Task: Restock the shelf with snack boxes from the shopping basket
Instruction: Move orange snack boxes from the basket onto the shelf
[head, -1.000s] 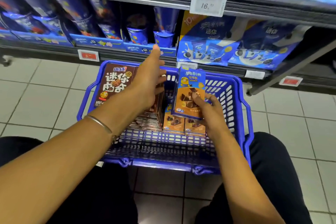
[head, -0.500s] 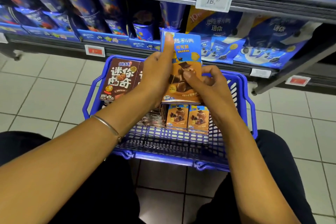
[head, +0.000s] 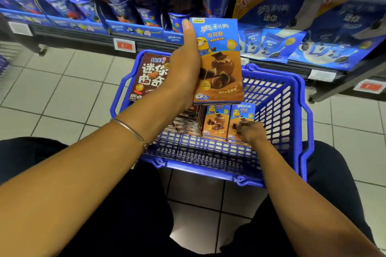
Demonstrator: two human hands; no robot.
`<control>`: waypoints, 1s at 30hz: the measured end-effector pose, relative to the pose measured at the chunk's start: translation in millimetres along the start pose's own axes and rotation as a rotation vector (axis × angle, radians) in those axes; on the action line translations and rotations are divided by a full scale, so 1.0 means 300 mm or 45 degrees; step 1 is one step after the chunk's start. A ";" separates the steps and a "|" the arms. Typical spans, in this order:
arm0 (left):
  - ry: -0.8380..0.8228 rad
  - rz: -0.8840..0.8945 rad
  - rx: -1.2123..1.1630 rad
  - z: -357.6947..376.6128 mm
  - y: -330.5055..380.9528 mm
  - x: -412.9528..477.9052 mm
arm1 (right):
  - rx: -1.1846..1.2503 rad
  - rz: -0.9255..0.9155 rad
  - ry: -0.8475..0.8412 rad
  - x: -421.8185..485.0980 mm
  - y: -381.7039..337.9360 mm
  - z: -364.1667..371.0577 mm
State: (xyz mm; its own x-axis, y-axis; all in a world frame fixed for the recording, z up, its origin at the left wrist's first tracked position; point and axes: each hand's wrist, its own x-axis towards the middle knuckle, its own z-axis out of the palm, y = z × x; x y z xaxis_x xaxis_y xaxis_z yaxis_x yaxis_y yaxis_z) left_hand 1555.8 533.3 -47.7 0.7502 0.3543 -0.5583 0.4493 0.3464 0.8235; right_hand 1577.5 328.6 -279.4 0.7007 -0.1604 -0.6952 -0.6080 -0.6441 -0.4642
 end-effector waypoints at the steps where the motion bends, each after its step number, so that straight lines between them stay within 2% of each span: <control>1: 0.004 -0.002 -0.017 -0.003 0.006 0.002 | 0.070 0.010 -0.022 0.004 0.000 0.002; 4: 0.002 -0.013 -0.068 -0.008 0.019 0.009 | 0.147 0.056 -0.004 0.017 -0.004 0.019; 10: -0.055 -0.016 -0.105 -0.004 0.014 0.023 | 0.086 0.100 0.263 0.012 -0.012 0.026; 15: -0.041 0.010 -0.049 -0.001 0.004 0.036 | 0.080 -0.108 0.294 -0.027 -0.023 -0.008; 18: -0.007 -0.010 0.012 -0.001 0.009 0.046 | 0.356 -0.339 0.352 -0.087 -0.071 -0.053; 20: 0.010 -0.009 0.059 -0.004 0.016 0.051 | 0.575 -0.412 0.321 -0.150 -0.118 -0.087; 26: 0.074 0.091 0.173 -0.029 0.029 0.071 | 1.167 -0.621 0.104 -0.313 -0.226 -0.201; 30: 0.085 0.130 0.145 -0.030 0.010 0.072 | 1.378 -0.728 -0.044 -0.388 -0.291 -0.275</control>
State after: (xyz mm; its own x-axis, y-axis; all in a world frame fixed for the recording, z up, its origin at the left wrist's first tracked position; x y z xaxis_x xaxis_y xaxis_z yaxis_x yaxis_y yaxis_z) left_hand 1569.0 549.8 -58.2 0.7626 0.4407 -0.4736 0.4272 0.2067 0.8802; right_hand 1579.8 341.8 -112.6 0.9683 -0.0276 -0.2484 -0.2244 0.3417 -0.9126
